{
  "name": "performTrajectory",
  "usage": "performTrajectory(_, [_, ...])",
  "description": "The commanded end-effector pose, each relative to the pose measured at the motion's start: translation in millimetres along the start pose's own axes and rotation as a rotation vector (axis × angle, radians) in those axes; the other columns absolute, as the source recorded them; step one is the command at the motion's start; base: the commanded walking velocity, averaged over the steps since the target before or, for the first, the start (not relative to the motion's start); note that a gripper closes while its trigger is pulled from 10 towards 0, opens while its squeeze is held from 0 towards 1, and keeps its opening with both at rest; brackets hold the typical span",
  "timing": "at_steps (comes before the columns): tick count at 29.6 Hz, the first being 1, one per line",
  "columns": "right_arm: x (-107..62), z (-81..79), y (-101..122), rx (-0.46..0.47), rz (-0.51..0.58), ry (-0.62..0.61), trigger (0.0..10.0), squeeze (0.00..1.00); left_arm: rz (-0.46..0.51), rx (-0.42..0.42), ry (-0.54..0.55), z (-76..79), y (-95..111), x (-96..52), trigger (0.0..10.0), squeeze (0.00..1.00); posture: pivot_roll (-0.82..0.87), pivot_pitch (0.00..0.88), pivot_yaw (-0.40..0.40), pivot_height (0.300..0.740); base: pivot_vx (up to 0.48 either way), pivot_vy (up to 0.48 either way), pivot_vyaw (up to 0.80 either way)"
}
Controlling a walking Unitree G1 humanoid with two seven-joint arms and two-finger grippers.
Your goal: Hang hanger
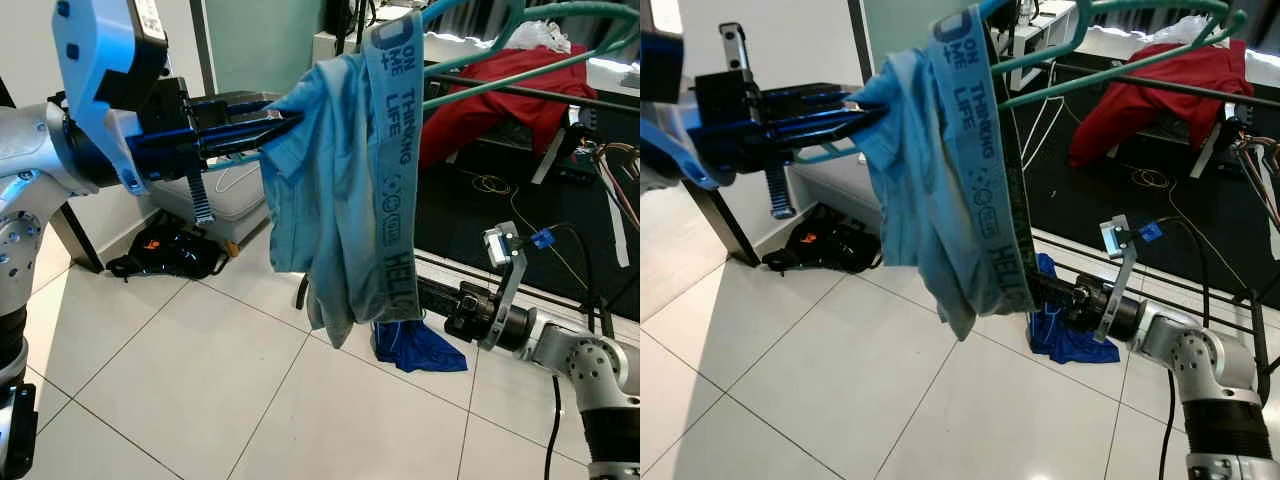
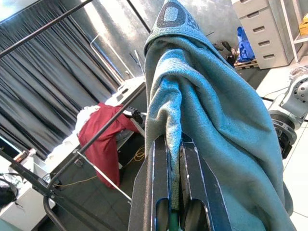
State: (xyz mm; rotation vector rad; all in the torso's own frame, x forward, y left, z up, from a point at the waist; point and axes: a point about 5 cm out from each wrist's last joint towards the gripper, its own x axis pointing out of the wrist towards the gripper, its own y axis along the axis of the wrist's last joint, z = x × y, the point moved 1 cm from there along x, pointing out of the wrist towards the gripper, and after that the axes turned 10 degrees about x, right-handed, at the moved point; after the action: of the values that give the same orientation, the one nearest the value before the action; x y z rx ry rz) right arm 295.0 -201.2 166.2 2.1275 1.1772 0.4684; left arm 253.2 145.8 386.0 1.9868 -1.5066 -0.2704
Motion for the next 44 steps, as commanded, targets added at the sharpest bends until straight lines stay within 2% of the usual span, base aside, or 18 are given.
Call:
performTrajectory(1, [-0.6, 1.3, 5, -0.010, 0.028, -0.013, 0.0, 0.00, 0.020, 0.021, 0.012, -2.2, 6, 1.5, 10.0, 0.00, -0.08, 0.035, -0.032, 0.740, 0.000, 0.000, 0.00])
performTrajectory(5, [-4.7, 3.1, 22, 0.013, 0.147, -0.012, 0.0, 0.00, -0.010, 0.030, 0.024, -3.1, 1, 0.7, 10.0, 0.00, -0.08, 0.036, -0.031, 0.740, 0.000, 0.000, 0.00])
performTrajectory(10, [-12.1, 4.4, 49, 0.022, 0.331, -0.021, 0.0, 0.00, -0.097, 0.044, 0.056, -5.0, -14, -2.5, 10.0, 0.00, -0.08, 0.036, -0.032, 0.740, 0.000, 0.000, 0.00])
performTrajectory(14, [-19.4, 9.5, 75, -0.004, 0.490, -0.109, 0.0, 0.00, -0.229, 0.055, 0.043, 1.0, -41, -8.1, 10.0, 0.00, -0.08, 0.036, -0.032, 0.740, 0.000, 0.000, 0.00])
performTrajectory(15, [-19.4, 9.5, 75, -0.004, 0.490, -0.109, 0.0, 0.00, -0.229, 0.055, 0.043, 1.0, -41, -8.1, 10.0, 0.00, -0.08, 0.036, -0.032, 0.740, 0.000, 0.000, 0.00])
performTrajectory(17, [-24.6, 9.4, 90, 0.001, 0.571, -0.134, 0.0, 0.00, -0.298, 0.063, 0.022, 8.4, -55, -12.0, 10.0, 0.00, -0.08, 0.037, -0.031, 0.740, 0.000, 0.000, 0.00])
performTrajectory(18, [-28.9, 7.2, 103, -0.004, 0.624, -0.151, 0.0, 0.00, -0.362, 0.067, 0.009, 18.3, -72, -14.8, 10.0, 0.00, -0.08, 0.034, -0.033, 0.740, 0.000, 0.000, 0.00])
performTrajectory(21, [-30.6, 5.2, 109, -0.014, 0.642, -0.162, 0.0, 0.00, -0.391, 0.059, 0.009, 25.6, -82, -15.6, 10.0, 0.00, -0.08, 0.034, -0.033, 0.740, 0.000, 0.000, 0.00])
performTrajectory(23, [-27.4, 8.3, 114, -0.030, 0.623, -0.234, 0.0, 0.00, -0.445, 0.050, -0.025, 44.7, -101, -18.4, 10.0, 0.00, -0.08, 0.034, -0.031, 0.740, 0.000, 0.000, 0.00])
performTrajectory(27, [-26.1, 14.3, 114, -0.034, 0.611, -0.296, 0.0, 0.00, -0.424, 0.035, -0.024, 53.2, -104, -16.5, 10.0, 0.00, -0.08, 0.033, -0.032, 0.740, 0.000, 0.000, 0.00])
performTrajectory(29, [-29.3, 28.6, 110, 0.002, 0.618, -0.384, 0.0, 0.00, -0.333, 0.006, 0.056, 47.1, -93, -12.6, 10.0, 0.00, -0.08, 0.028, -0.039, 0.740, 0.000, 0.000, 0.00])
performTrajectory(31, [-30.2, 32.6, 109, 0.013, 0.620, -0.409, 0.0, 0.00, -0.307, -0.001, 0.079, 45.4, -90, -11.8, 10.0, 0.00, -0.08, 0.028, -0.039, 0.740, 0.000, 0.000, 0.00])
performTrajectory(32, [-28.3, 38.4, 103, 0.014, 0.595, -0.435, 0.0, 0.00, -0.246, -0.015, 0.145, 38.8, -83, -10.7, 10.0, 0.00, -0.07, 0.024, -0.040, 0.740, 0.000, 0.000, 0.00])
performTrajectory(37, [-25.4, 41.3, 99, 0.027, 0.584, -0.435, 0.0, 0.00, -0.145, -0.070, 0.209, 32.7, -72, -9.4, 10.0, 0.00, -0.07, 0.022, -0.039, 0.740, 0.000, 0.000, 0.00])
performTrajectory(39, [-25.4, 41.3, 99, 0.027, 0.584, -0.435, 0.0, 0.00, -0.145, -0.070, 0.209, 32.7, -72, -9.4, 10.0, 0.00, -0.07, 0.022, -0.039, 0.740, 0.000, 0.000, 0.00])
performTrajectory(41, [-25.9, 40.9, 102, 0.028, 0.596, -0.436, 0.0, 0.00, -0.110, -0.113, 0.133, 45.8, -68, -5.6, 10.0, 0.00, -0.08, 0.028, -0.037, 0.740, 0.000, 0.000, 0.00])
performTrajectory(42, [-25.9, 40.9, 102, 0.028, 0.596, -0.436, 0.0, 0.00, -0.110, -0.113, 0.133, 45.8, -68, -5.6, 10.0, 0.00, -0.08, 0.028, -0.037, 0.740, 0.000, 0.000, 0.00])
performTrajectory(44, [-28.1, 39.2, 107, 0.026, 0.612, -0.434, 0.0, 0.00, -0.104, -0.140, 0.041, 59.9, -68, -3.8, 10.0, 0.00, -0.08, 0.030, -0.038, 0.740, 0.000, 0.000, 0.00])
